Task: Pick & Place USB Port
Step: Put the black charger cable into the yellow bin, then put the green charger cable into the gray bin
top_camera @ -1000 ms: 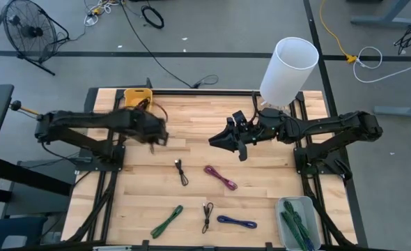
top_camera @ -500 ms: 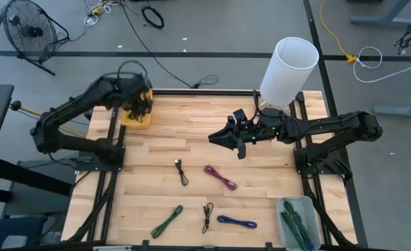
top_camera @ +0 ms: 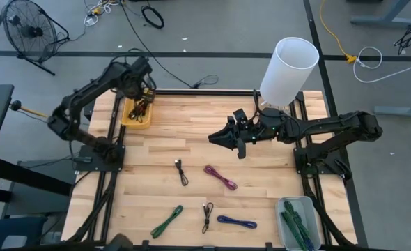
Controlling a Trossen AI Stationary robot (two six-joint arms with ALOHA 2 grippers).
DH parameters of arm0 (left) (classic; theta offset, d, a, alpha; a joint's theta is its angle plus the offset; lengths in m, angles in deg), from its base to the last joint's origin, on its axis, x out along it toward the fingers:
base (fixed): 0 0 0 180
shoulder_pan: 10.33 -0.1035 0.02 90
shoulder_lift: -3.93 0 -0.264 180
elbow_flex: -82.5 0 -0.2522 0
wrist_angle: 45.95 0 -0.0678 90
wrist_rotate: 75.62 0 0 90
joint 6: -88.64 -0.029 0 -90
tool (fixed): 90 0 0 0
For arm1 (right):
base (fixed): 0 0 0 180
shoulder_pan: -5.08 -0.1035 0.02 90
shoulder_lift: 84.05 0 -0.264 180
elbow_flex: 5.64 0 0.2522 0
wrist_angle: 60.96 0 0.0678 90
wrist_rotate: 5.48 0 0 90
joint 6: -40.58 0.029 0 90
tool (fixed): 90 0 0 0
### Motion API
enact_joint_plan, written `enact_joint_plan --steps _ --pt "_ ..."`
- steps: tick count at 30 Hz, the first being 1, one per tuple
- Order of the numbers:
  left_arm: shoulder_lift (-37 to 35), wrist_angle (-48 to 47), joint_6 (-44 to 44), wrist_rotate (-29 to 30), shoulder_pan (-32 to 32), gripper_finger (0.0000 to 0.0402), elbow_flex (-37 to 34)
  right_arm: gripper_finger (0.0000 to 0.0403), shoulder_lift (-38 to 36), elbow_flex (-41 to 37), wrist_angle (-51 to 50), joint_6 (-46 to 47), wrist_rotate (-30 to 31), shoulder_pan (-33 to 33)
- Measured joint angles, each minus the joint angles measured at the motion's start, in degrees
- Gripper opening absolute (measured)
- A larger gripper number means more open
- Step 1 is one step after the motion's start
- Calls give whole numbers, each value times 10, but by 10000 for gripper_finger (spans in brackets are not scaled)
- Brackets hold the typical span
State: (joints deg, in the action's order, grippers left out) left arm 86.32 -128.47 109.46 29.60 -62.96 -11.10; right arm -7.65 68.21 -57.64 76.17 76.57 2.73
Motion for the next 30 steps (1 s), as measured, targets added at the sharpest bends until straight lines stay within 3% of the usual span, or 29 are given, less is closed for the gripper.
enact_joint_plan --steps 8,15,30 --pt "60 71 8 -42 -14 16 -51 82 0 0 0 8 0 0" --pt "61 100 3 -28 -28 22 -111 82 0 0 -1 15 6 0" --pt "58 117 -17 -43 -24 164 -132 82 0 0 -1 14 15 0"
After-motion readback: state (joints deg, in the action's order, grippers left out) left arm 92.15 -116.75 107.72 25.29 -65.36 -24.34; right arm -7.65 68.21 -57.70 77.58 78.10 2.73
